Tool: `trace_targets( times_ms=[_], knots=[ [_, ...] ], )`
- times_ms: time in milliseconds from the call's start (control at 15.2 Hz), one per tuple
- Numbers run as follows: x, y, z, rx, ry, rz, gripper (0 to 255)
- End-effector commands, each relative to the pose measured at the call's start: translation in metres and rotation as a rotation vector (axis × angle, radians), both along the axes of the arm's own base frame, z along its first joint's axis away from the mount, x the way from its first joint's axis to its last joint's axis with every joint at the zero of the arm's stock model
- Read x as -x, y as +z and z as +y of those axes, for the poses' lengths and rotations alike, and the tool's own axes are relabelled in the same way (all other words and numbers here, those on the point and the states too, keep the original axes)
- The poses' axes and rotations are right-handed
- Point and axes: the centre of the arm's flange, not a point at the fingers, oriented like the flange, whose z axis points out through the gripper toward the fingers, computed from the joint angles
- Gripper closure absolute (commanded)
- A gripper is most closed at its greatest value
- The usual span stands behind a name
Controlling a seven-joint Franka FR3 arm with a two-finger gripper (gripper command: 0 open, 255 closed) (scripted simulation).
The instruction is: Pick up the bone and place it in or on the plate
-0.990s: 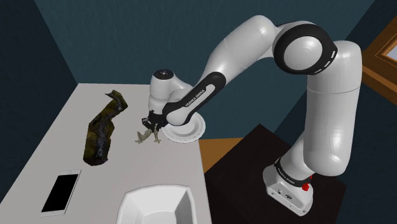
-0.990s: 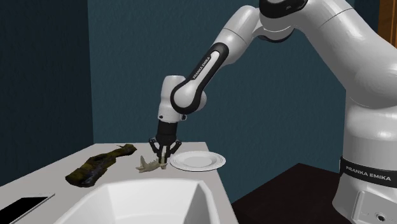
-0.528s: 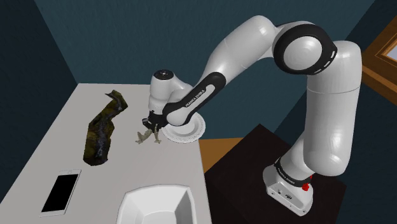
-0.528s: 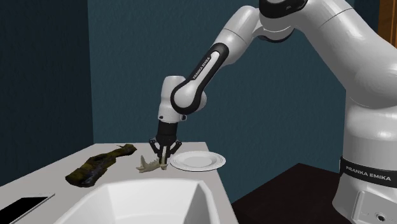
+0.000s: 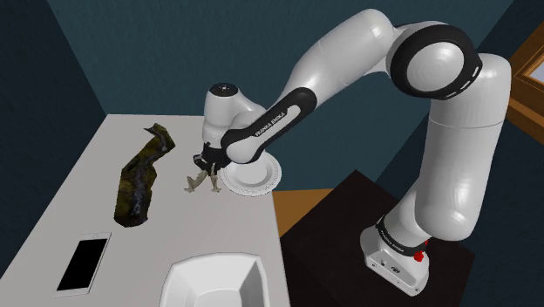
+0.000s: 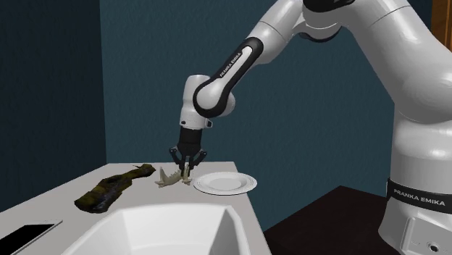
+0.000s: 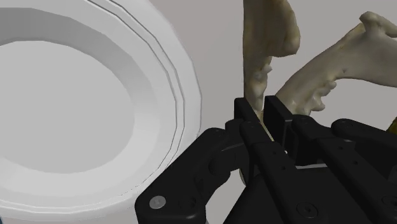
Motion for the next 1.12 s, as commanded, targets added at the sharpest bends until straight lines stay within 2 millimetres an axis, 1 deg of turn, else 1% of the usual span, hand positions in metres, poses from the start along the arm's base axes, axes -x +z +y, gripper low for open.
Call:
trace_targets(
  times_ms=[0, 528, 1056],
  knots=[
    [0.000, 0.011, 0.000, 0.000, 0.000, 0.000, 255],
    [0.000, 0.052, 0.000, 0.000, 0.000, 0.000, 255],
    [0.029, 0.052, -0.102, 0.000, 0.000, 0.000, 255]
  ],
)
